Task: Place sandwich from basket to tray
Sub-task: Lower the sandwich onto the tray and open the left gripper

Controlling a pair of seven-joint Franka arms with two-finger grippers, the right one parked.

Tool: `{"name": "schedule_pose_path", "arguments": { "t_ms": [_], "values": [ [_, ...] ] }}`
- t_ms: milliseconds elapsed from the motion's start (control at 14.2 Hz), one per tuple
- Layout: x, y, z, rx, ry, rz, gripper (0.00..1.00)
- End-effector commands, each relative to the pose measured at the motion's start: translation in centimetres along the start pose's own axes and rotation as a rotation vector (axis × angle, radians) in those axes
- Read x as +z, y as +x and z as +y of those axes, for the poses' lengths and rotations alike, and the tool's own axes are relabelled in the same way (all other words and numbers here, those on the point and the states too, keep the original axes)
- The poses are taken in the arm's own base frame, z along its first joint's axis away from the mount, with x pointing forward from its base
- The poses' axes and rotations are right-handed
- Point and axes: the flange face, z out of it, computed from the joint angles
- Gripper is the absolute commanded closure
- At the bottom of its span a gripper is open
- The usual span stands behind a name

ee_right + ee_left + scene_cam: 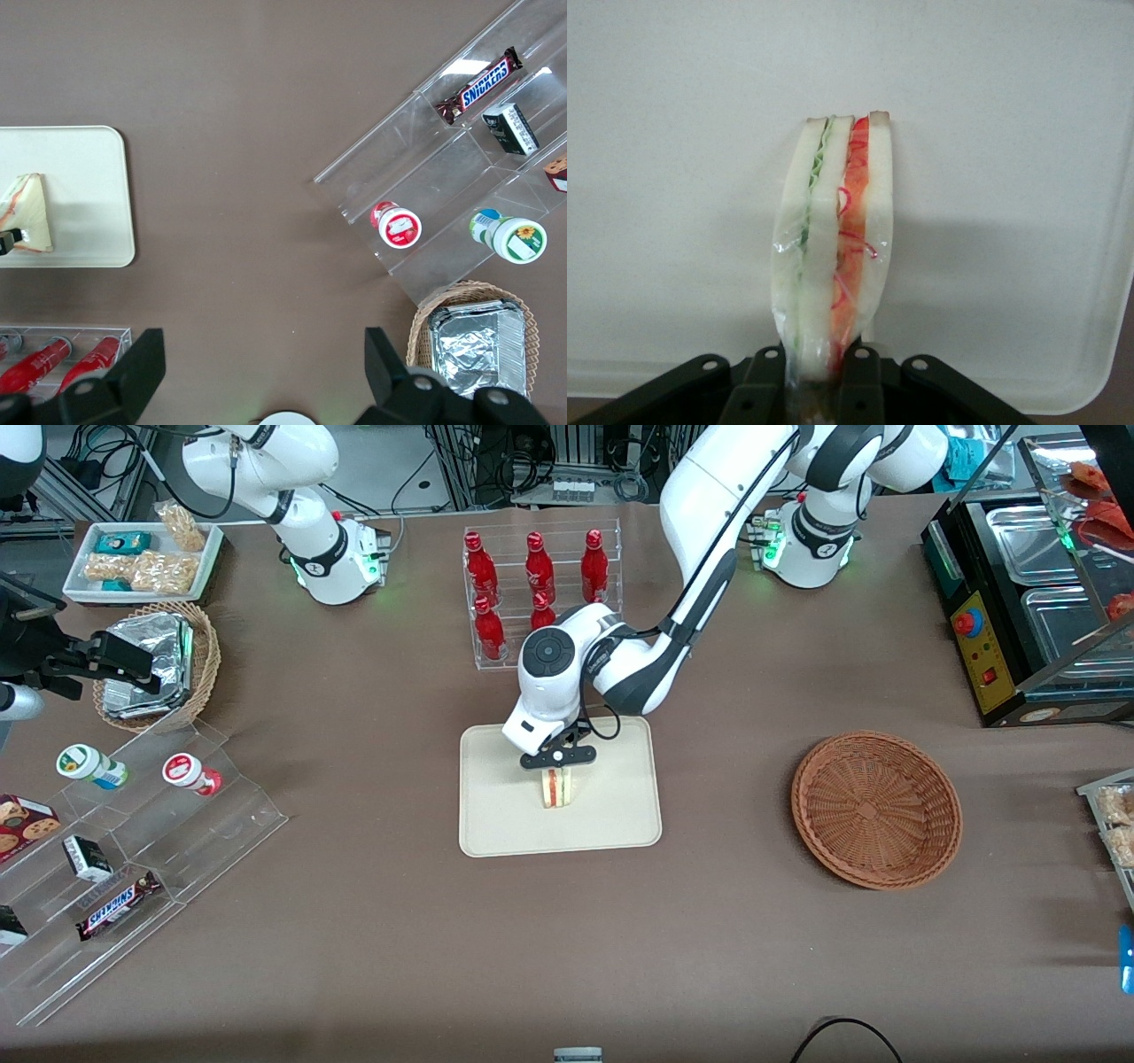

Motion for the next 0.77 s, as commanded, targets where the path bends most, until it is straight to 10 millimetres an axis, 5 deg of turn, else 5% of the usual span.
{"name": "schedule_pose_path", "arguments": {
  "t_ms": [0, 211, 421, 702],
  "values": [
    [-3.8, 0.8, 0.4, -0.03, -0.029, 0.031, 0.0],
    [-8.5, 1.4, -1.0, -0.043, 0.002, 0.036, 0.0],
    [-12.9, 2.9, -4.9, -0.074, 0.151, 0.022, 0.0],
    [-13.8, 6.8, -10.8, -0.107, 0.207, -0.001, 0.0]
  ]
}}
